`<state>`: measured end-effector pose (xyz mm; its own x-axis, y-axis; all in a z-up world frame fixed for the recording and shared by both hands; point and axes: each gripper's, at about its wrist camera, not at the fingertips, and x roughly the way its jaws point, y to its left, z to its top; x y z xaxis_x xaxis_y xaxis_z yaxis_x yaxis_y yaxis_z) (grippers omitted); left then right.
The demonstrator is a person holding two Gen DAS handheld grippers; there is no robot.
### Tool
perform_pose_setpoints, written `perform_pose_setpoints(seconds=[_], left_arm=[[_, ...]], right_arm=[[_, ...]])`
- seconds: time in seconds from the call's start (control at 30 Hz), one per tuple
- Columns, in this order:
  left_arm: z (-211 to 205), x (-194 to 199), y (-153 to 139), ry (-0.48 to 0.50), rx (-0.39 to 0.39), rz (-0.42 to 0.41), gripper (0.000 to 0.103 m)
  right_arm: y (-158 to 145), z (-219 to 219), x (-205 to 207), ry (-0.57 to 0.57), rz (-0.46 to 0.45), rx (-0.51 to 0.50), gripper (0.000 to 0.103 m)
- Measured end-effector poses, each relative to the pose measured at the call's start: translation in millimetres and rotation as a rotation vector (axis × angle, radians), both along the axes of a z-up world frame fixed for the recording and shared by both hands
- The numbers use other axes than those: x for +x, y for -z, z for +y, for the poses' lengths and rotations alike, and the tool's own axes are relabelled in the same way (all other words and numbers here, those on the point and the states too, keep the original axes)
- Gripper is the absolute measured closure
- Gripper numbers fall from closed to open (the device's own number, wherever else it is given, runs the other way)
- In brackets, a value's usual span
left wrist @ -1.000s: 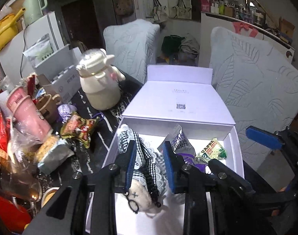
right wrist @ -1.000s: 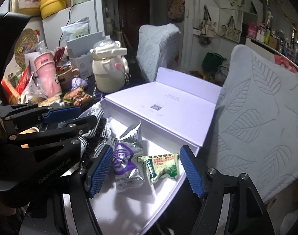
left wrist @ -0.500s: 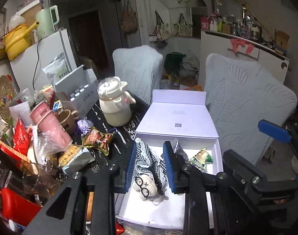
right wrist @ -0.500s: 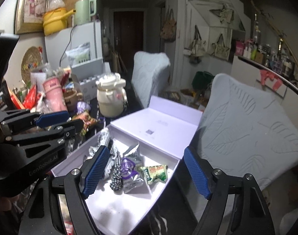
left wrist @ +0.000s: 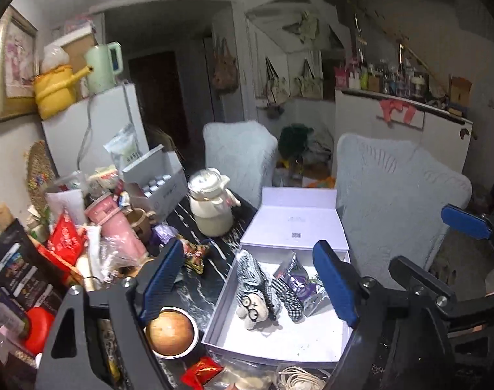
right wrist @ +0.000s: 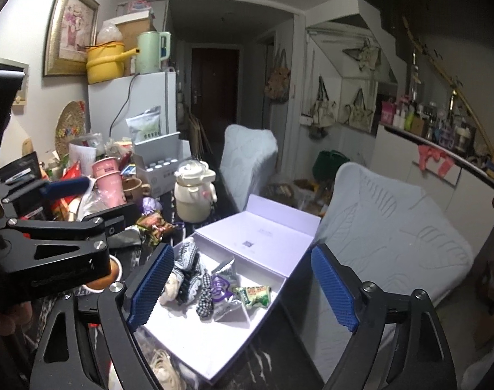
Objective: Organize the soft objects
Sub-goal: 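Withdraw both tools from the box back over the table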
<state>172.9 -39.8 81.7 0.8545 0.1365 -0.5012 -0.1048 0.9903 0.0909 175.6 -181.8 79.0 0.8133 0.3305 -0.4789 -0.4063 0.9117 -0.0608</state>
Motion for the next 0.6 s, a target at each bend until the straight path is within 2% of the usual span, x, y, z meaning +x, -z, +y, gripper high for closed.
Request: perform_pose_setpoints(seconds=[0.17, 0.27, 0.47, 0.6], left_arm=[[4.5, -30.4, -10.7, 0.009, -0.010, -0.034, 0.021], [6.0, -51.8, -15.4, 0.042, -0.020, -0.082, 0.021], [10.9, -84.6, -19.4, 0.057, -0.040, -0.111, 0.021], [10.1, -104.5, -18.5, 0.057, -0.020, -0.124, 0.021]], right_arm=[[-5.3, -5.4, -25.8, -0.004, -0.019, 0.005, 0.013], [-8.7, -7.5, -41.4, -0.007, -0.033, 0.007, 0.012], [-12.6, -7.0, -72.9, -0.016, -0.063, 0.006, 0.012], [-12.9, -4.5, -90.9, -0.024, -0.070, 0.008, 0.012]])
